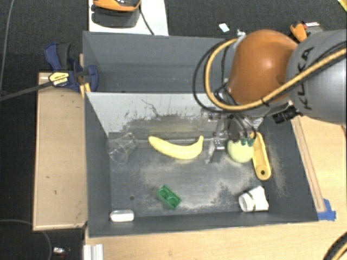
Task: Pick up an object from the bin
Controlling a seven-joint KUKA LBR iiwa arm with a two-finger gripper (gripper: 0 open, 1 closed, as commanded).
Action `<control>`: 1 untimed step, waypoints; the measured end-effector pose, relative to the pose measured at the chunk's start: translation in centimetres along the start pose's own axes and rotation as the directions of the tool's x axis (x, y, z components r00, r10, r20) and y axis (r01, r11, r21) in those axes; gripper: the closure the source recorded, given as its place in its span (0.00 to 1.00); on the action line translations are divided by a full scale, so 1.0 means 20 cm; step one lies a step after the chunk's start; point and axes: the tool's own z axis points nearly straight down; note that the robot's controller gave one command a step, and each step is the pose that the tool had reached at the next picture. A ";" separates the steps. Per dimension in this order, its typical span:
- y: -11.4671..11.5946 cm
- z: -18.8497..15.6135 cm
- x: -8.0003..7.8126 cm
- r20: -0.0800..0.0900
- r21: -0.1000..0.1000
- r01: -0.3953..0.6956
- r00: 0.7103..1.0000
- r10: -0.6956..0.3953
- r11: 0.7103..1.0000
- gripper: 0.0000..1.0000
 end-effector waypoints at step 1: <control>0.00 -0.02 -0.01 0.008 -0.001 -0.002 1.000 0.002 1.000 0.00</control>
Offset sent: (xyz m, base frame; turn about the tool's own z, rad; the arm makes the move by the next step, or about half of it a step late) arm 0.0219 0.0338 -0.1463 0.0137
